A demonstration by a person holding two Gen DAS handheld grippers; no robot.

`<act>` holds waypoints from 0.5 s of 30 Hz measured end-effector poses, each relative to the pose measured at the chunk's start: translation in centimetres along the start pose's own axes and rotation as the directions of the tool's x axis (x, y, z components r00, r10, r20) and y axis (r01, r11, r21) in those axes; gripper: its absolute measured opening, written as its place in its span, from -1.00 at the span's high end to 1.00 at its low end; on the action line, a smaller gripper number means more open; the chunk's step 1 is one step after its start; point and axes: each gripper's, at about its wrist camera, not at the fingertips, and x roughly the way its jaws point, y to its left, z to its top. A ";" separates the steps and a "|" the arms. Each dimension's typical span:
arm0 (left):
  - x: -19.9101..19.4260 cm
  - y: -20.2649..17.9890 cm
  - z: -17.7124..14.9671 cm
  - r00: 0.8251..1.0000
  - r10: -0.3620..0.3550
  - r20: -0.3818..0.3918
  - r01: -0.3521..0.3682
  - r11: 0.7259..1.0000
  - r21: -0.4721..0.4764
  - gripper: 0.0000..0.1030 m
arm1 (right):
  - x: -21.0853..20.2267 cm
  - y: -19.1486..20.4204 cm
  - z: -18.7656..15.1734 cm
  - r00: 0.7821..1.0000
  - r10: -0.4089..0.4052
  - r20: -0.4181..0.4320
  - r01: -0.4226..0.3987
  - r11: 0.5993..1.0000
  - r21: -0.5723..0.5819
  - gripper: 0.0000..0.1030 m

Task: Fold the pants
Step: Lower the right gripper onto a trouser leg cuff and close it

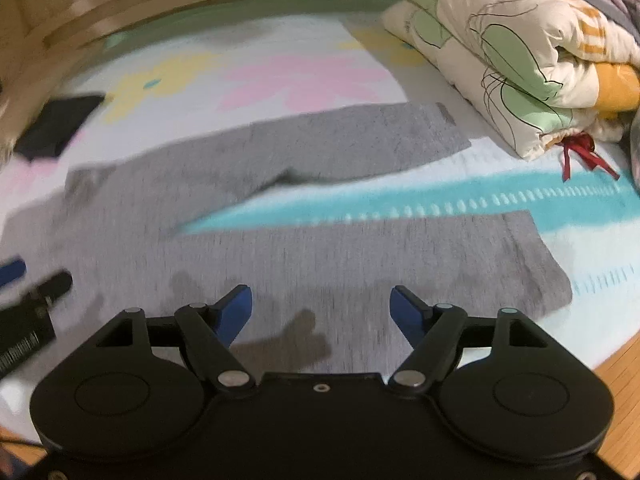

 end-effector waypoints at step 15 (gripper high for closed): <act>15.5 1.2 -0.3 0.966 0.034 -0.255 -0.053 0.996 -0.069 0.10 | 16.5 -2.7 17.8 0.985 -0.131 -0.110 0.150 0.971 0.188 -0.65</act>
